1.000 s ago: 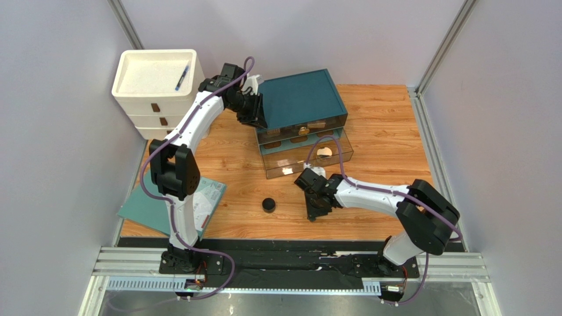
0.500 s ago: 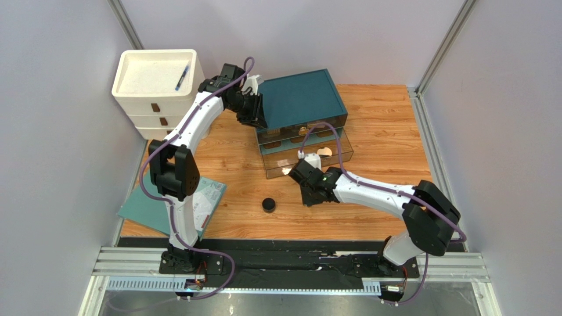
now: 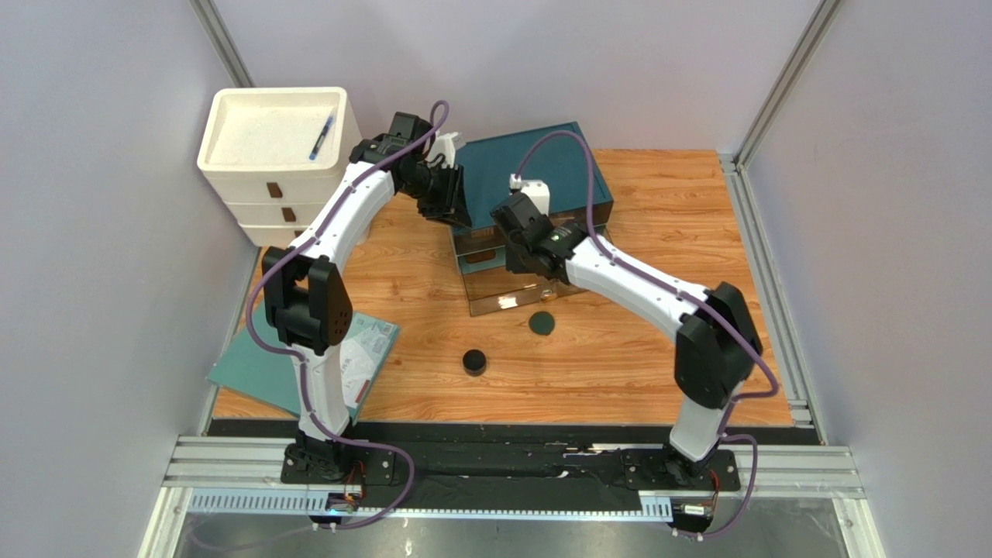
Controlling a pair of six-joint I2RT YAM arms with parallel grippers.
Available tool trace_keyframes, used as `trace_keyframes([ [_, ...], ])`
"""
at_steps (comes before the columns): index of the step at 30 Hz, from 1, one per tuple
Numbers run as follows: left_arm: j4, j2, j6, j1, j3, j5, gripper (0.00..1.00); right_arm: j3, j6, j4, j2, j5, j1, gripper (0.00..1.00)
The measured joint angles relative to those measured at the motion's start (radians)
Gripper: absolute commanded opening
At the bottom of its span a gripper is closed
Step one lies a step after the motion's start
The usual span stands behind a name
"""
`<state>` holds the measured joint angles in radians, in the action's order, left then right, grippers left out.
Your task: Organize the makeup
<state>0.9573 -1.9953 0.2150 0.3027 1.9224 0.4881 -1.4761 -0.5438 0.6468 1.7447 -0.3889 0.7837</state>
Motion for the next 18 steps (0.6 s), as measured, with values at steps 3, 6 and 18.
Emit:
trace_keyframes([
  [3, 0.008, 0.001, 0.000, -0.001, 0.000, -0.002, 0.36, -0.085, 0.016, 0.032, 0.097, 0.030, -0.019, 0.53],
  [6, 0.011, 0.002, 0.000, -0.001, 0.000, -0.004, 0.35, -0.110, 0.021, 0.056, 0.146, 0.060, -0.028, 0.62],
  [18, 0.016, 0.001, 0.000, -0.001, 0.005, -0.006, 0.36, 0.040, 0.019, 0.039, -0.009, 0.091, -0.028, 0.65],
])
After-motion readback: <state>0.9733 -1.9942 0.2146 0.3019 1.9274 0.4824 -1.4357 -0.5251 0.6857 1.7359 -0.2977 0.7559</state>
